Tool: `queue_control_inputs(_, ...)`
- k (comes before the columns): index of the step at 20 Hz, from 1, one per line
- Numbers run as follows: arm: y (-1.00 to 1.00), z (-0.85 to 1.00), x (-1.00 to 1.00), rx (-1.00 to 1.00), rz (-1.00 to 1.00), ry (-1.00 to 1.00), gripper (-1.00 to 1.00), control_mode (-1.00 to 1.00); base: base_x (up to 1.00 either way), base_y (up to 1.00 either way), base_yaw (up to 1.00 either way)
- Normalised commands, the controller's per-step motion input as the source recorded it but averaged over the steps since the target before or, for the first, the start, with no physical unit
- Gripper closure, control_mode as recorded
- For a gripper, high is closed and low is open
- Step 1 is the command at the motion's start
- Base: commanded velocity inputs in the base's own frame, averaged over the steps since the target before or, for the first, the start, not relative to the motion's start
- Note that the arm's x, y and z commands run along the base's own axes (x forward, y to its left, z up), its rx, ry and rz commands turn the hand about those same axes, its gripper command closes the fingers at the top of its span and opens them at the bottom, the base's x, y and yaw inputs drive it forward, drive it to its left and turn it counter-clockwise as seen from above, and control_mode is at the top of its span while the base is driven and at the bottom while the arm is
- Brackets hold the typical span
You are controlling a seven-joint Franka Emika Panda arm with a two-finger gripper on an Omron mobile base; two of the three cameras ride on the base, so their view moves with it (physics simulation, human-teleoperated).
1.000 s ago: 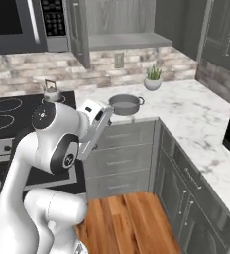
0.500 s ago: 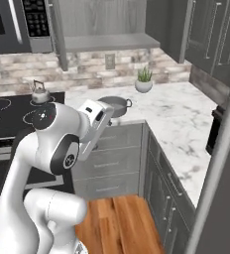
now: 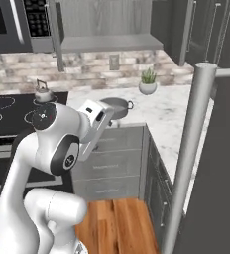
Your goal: Pick the kettle from the cabinet and place it on a stove burner. Then pick the pot from the counter and place it on another stove burner. Finally, turn both burners on.
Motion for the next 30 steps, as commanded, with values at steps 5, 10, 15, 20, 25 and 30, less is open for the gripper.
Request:
queue_control_inputs(5, 0.00, 0.00, 0.00, 0.00, 0.00, 0.00, -1.00, 1.00, 0.28, -0.21, 0.23)
queue_control_inputs(10, 0.00, 0.00, 0.00, 0.00, 0.00, 0.00, -1.00, 1.00, 0.32, -0.28, 0.22)
queue_control_inputs(15, 0.00, 0.00, 0.00, 0.00, 0.00, 0.00, -1.00, 1.00, 0.43, -0.28, 0.26)
queue_control_inputs(20, 0.00, 0.00, 0.00, 0.00, 0.00, 0.00, -1.00, 1.00, 0.45, -0.29, 0.28)
queue_control_inputs(25, 0.00, 0.00, 0.00, 0.00, 0.00, 0.00, -1.00, 1.00, 0.45, -0.34, 0.27)
queue_control_inputs(30, 0.00, 0.00, 0.00, 0.00, 0.00, 0.00, -1.00, 1.00, 0.43, -0.40, 0.28)
